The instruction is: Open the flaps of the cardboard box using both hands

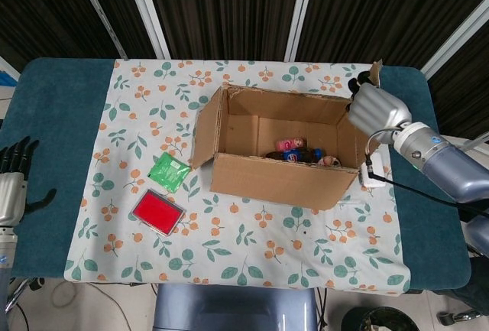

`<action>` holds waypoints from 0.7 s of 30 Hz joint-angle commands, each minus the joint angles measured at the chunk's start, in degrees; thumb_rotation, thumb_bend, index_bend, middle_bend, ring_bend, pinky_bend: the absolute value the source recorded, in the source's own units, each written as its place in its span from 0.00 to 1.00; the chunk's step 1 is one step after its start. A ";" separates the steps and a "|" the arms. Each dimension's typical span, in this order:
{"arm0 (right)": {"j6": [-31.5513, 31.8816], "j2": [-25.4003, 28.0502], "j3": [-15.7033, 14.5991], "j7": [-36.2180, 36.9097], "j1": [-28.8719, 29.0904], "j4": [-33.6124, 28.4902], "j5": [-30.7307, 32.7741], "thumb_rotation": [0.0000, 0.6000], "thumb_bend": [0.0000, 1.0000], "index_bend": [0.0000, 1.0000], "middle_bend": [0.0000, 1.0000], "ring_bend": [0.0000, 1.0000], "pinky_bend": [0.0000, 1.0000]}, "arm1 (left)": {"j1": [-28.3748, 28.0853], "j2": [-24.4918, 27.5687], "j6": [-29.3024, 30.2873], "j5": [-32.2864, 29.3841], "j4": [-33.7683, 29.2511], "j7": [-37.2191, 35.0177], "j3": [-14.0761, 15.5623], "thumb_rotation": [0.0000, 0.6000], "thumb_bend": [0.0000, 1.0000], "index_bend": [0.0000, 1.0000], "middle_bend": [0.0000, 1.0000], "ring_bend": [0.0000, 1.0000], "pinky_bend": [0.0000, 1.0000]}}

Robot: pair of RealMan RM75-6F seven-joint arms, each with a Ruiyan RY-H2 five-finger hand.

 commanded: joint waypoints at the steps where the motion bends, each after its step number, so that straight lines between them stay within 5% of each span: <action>1: 0.77 0.47 -0.14 -0.77 -0.88 -0.08 0.68 1.00 0.51 0.30 0.34 0.15 0.23 | 0.04 0.03 0.03 0.07 -0.03 0.05 -0.02 1.00 0.21 0.00 0.00 0.00 0.03; 14: 3.05 1.31 -1.58 -3.87 -4.92 0.02 4.33 1.00 0.51 0.29 0.33 0.15 0.23 | 0.17 0.14 -0.34 0.22 -0.25 0.32 0.05 1.00 0.21 0.00 0.00 0.00 0.02; 21: 18.09 -1.68 -0.91 -1.27 -13.20 -3.00 10.59 1.00 0.47 0.24 0.30 0.15 0.23 | 0.24 0.21 -0.21 0.50 -0.31 0.58 0.01 1.00 0.20 0.00 0.00 0.00 0.01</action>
